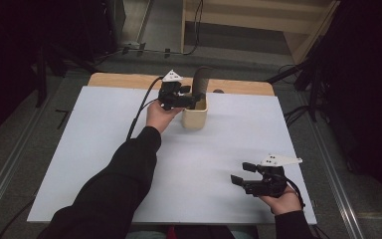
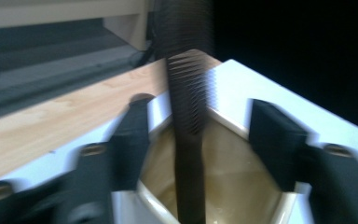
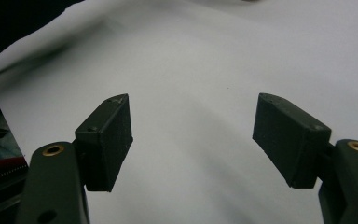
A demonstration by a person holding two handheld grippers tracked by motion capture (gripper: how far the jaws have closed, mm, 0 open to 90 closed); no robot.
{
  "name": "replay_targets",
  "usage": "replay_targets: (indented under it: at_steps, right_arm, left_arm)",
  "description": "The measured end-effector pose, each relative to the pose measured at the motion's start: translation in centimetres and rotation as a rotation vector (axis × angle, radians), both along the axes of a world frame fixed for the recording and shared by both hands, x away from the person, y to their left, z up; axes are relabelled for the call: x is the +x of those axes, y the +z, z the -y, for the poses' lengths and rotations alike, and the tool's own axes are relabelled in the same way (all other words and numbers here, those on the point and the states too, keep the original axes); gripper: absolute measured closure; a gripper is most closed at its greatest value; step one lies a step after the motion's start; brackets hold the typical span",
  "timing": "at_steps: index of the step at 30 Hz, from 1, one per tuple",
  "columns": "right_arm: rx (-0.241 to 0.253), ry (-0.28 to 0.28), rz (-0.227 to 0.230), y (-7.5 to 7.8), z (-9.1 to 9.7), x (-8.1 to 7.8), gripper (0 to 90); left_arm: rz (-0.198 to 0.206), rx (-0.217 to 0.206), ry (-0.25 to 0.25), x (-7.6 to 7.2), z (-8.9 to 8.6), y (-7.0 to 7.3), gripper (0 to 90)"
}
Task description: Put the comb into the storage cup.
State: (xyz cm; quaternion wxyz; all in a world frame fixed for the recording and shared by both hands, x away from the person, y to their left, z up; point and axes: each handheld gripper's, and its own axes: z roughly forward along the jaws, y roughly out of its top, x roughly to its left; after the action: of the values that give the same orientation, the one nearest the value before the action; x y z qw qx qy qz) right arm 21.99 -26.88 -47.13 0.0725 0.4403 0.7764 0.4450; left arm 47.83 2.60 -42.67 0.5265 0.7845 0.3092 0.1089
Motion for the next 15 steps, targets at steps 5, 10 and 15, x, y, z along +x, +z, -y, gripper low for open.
replay_targets:
  at_steps: [5,10,15]
  right_arm:
    - [-0.003,0.000,0.000,0.0,0.0,0.0,26.3]
    - [-0.002,0.001,0.002,0.0,-0.1,0.1,26.2]
    - [-0.003,0.002,-0.002,0.0,-0.1,0.1,26.3]
  left_arm:
    - [-0.051,-0.017,0.006,0.1,-1.0,0.7,26.7]
    - [-0.092,-0.021,-0.002,0.0,-1.9,0.8,26.6]
    - [-0.115,-0.025,-0.002,-0.2,-2.7,0.8,26.9]
